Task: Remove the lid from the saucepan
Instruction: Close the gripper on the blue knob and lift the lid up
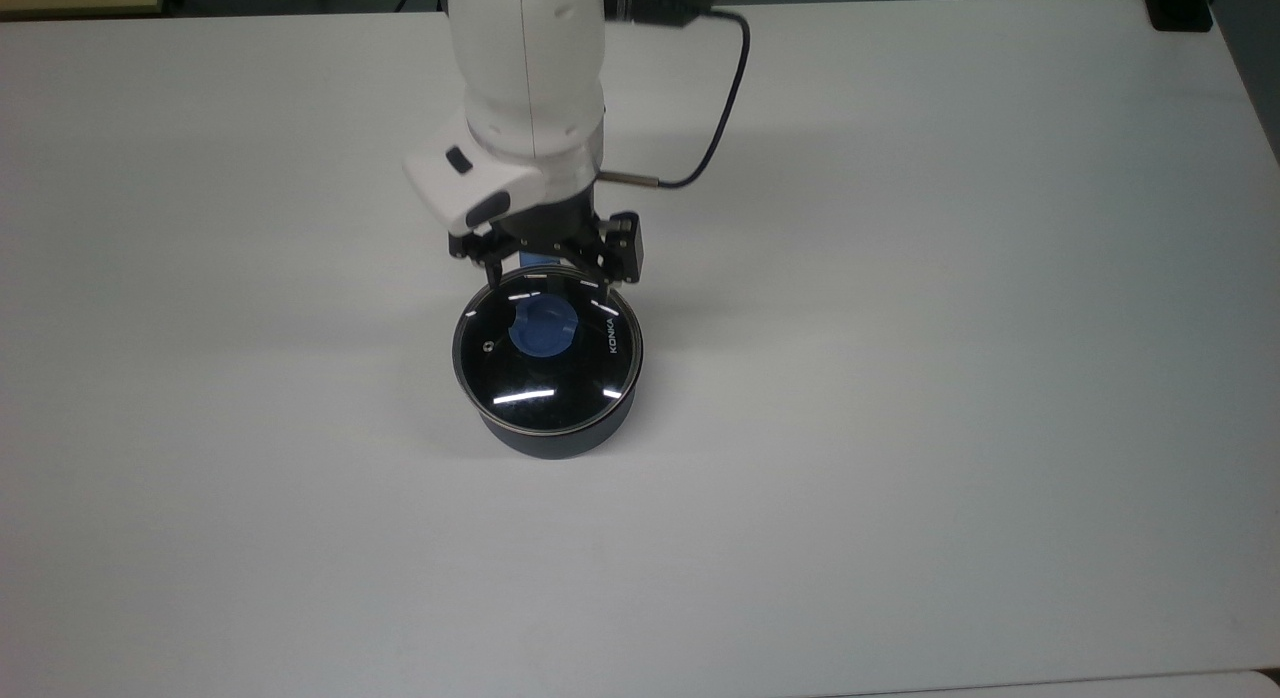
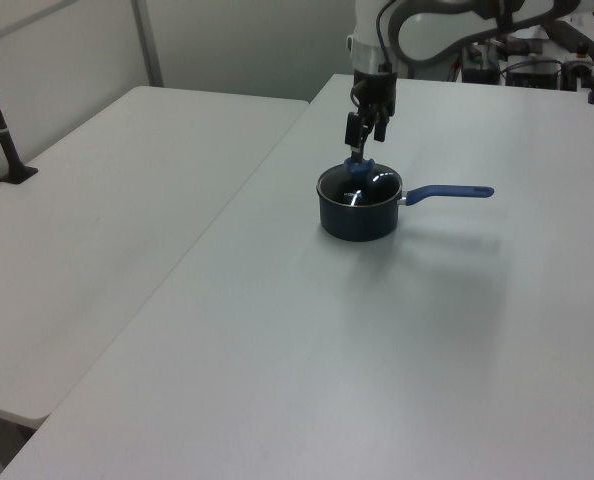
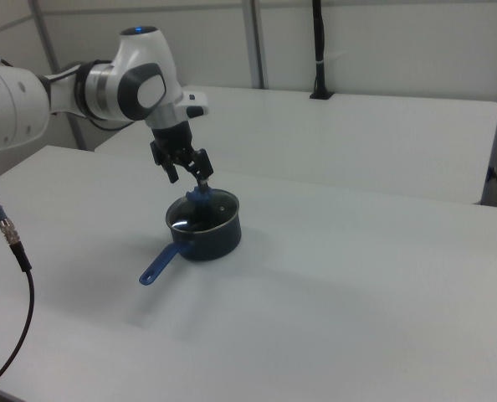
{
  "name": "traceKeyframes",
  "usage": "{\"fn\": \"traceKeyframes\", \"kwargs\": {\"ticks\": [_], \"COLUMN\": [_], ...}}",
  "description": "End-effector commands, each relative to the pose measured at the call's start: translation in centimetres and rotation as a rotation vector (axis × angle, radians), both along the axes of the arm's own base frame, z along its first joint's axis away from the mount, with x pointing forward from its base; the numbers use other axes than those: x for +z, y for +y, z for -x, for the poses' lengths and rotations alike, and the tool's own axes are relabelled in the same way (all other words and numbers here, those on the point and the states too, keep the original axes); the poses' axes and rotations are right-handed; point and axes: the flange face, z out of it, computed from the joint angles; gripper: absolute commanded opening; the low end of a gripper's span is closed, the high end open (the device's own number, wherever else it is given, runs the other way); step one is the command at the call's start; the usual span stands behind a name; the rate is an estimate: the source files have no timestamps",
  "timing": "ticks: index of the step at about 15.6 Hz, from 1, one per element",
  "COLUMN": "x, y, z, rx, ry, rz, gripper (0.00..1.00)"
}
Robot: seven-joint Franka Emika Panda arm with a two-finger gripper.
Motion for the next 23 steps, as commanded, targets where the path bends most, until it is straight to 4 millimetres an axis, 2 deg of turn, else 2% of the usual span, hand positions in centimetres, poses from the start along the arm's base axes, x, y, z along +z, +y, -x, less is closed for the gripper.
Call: {"fn": "traceKeyframes", "kwargs": {"ticks": [1, 6, 9, 13, 15, 18, 20, 23], "x": [-1.2, -2.0, -2.0, -3.6, -3.8, -3.7, -3.0, -2.7], "y": [-0.1, -1.4, -1.2, -0.6, -0.5, -0.5, -0.6, -0.7], "z": [-1.3, -2.1, -2.1, -2.4, -2.5, -2.5, -2.6, -2.7], "rx": [0.020, -0.006, -0.005, 0.002, 0.006, 0.013, 0.014, 0.014], "ry": [-0.021, -0.057, -0.061, -0.049, -0.049, -0.052, -0.063, -0.066], "rz": [-0.002, 0.000, 0.000, 0.001, 0.003, 0.004, 0.004, 0.004], "gripper": [0.97, 0.94, 0.93, 0.90, 0.83, 0.58, 0.46, 0.42]}}
